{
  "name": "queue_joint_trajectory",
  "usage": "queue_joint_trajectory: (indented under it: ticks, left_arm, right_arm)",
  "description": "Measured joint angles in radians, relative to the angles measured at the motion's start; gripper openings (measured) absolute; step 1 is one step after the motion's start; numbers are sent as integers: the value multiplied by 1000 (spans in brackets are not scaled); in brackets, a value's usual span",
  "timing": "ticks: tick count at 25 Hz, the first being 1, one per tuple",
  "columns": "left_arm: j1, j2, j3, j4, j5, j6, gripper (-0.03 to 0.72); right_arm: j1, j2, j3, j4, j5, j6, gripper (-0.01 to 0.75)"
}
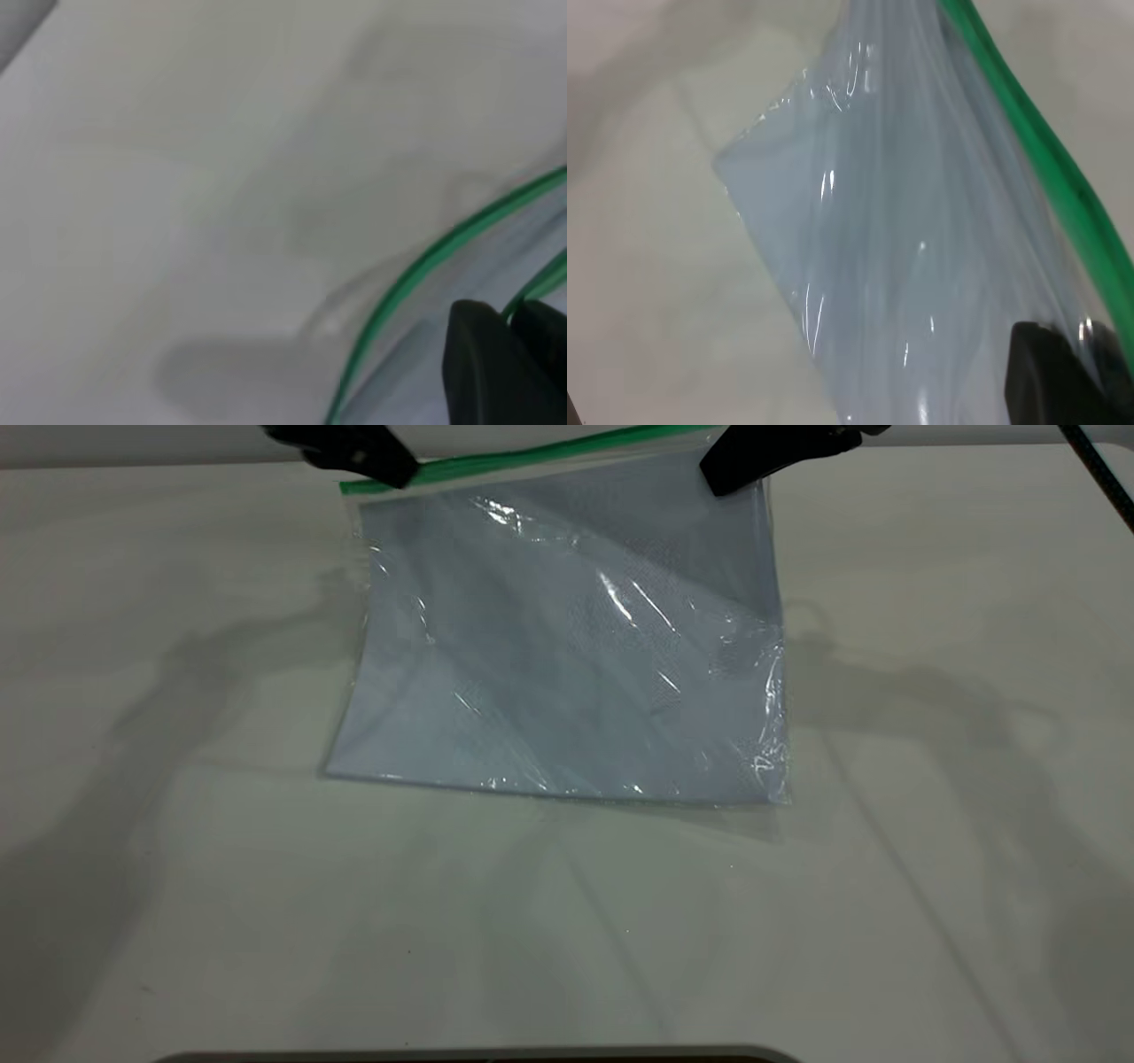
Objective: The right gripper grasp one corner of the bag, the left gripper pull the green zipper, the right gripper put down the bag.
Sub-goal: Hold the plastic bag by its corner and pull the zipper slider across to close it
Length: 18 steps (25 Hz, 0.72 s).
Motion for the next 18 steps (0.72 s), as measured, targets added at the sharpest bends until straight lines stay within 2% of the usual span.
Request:
queue_joint_trajectory:
  ticks: [18]
  left_arm:
    - [79, 0, 0, 1, 43, -8, 62]
  right_arm:
    - [1, 0, 0, 2, -2, -4, 33]
